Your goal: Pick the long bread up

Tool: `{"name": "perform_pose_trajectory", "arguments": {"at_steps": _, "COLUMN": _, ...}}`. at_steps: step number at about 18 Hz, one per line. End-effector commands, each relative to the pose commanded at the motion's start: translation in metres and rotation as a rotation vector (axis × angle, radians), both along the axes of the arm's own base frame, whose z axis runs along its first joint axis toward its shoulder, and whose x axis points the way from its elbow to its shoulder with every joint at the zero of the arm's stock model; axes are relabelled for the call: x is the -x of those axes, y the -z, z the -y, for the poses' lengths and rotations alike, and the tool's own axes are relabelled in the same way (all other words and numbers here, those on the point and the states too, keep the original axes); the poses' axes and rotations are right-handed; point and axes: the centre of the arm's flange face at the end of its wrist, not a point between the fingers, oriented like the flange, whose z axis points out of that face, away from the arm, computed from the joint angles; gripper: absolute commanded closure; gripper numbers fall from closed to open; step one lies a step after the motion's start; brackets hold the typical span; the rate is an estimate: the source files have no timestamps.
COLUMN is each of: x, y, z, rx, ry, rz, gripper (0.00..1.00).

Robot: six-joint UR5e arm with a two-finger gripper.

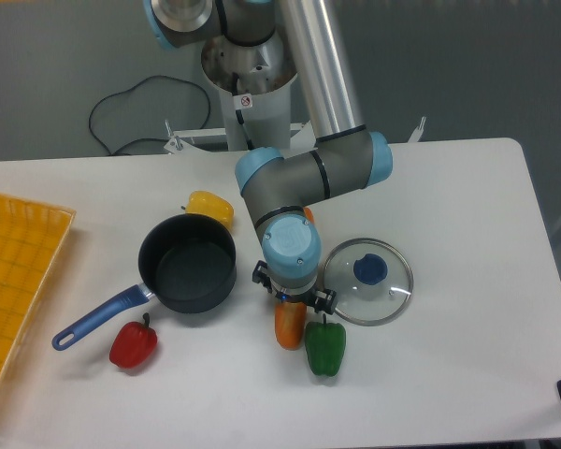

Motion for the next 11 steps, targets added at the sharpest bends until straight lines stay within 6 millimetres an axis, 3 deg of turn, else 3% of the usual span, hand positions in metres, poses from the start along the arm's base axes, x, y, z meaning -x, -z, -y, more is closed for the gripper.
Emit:
{"name": "perform_pose_trajectory", "arguments": {"at_steps": 2, "x": 0.0, "y": -0.001, "z": 0.0, "rx": -0.001, "ry": 0.0, "rz": -0.001, "gripper": 0.09}}
{"name": "perform_pose_trajectory", "arguments": {"at_steps": 5, "x": -0.0036, "y": -0.0009, "z": -0.0021, "rx": 0.006, "ry": 0.008, "rz": -0.005, "gripper": 0.4}}
{"name": "perform_pose_trajectory", "arguments": {"at_steps": 11, "x": -0.0056, "y": -0.0019, "z": -0.0023, "rx": 0.01, "ry": 0.01, "rz": -0.007, "gripper": 0.69}}
